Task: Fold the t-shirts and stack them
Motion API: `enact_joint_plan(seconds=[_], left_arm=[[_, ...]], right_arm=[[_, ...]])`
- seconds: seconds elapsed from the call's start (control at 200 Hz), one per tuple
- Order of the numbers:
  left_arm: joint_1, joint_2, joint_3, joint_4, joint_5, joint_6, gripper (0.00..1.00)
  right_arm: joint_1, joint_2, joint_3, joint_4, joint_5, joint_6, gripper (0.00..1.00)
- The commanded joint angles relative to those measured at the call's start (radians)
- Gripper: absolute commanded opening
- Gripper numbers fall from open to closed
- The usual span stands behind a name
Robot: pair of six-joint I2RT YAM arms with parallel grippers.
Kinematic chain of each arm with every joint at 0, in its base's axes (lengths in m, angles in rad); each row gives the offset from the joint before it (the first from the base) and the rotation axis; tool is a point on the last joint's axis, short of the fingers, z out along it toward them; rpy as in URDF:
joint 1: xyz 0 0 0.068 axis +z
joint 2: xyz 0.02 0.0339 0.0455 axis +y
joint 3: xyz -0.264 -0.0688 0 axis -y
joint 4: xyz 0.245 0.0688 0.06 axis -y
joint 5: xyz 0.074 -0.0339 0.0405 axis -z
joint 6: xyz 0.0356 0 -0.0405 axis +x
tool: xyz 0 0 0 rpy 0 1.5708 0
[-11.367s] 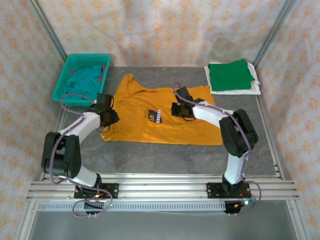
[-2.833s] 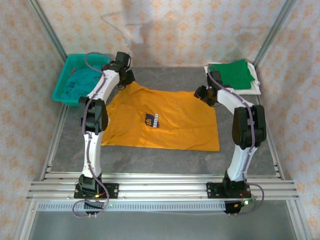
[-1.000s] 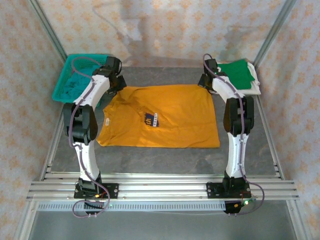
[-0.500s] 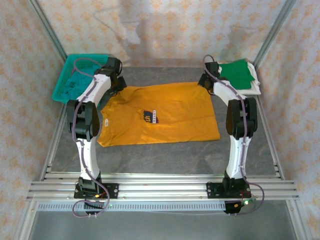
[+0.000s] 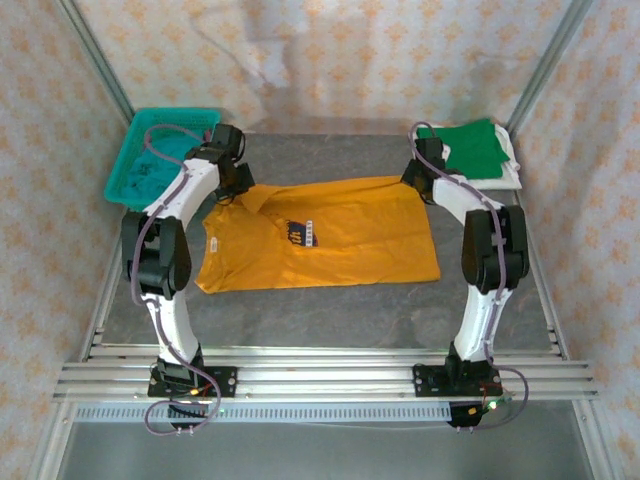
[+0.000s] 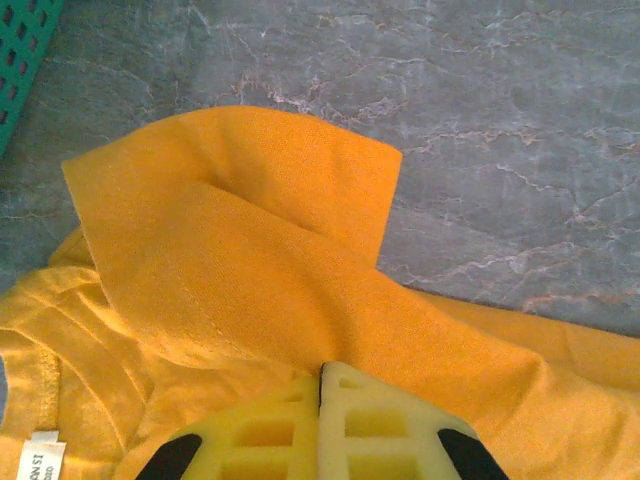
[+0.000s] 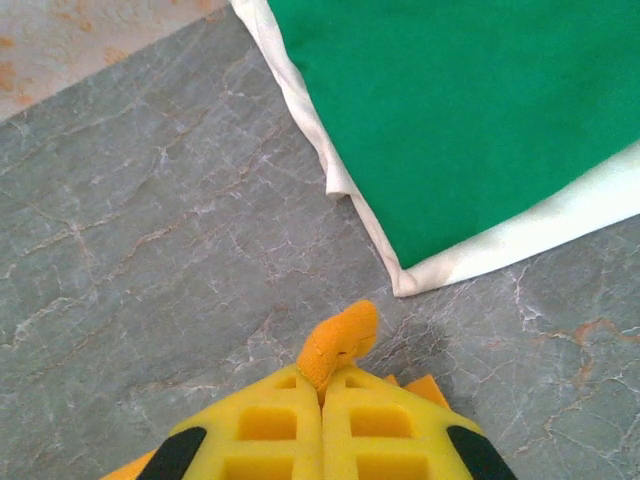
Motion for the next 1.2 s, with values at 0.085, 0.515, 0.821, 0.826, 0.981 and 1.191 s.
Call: enact_joint_plan(seconds=[0.085, 0.515, 0.821, 0.826, 0.981, 1.191], left_arm=[[-0.026, -0.058, -0.015, -0.084, -0.03, 0.008, 0.0], [-0.033, -0.086, -0.12, -0.075, -0.061, 0.011, 0.0], [-0.036, -0.124, -0.135, -0.108, -0.018, 0.009, 0.0], [-0.036, -0.124, -0.136, -0.108, -0.016, 0.009, 0.0], [-0.052, -0.157, -0.192, -0.102, 0.002, -0.004, 0.06], [-0.076, -0.271, -0.342, -0.089, 0.037, -0.038, 0.23]], right_arm=[[-0.008, -0.065, -0.057, 0.027, 0.062, -0.007, 0.0], [-0.009, -0.087, -0.119, 0.002, 0.057, 0.008, 0.0], [-0.008, -0.14, -0.14, -0.057, 0.058, 0.032, 0.0], [-0.008, -0.141, -0.14, -0.059, 0.058, 0.033, 0.0], [-0.009, -0.167, -0.199, -0.074, 0.074, 0.047, 0.02], [-0.008, -0.206, -0.28, -0.129, 0.111, 0.067, 0.2]])
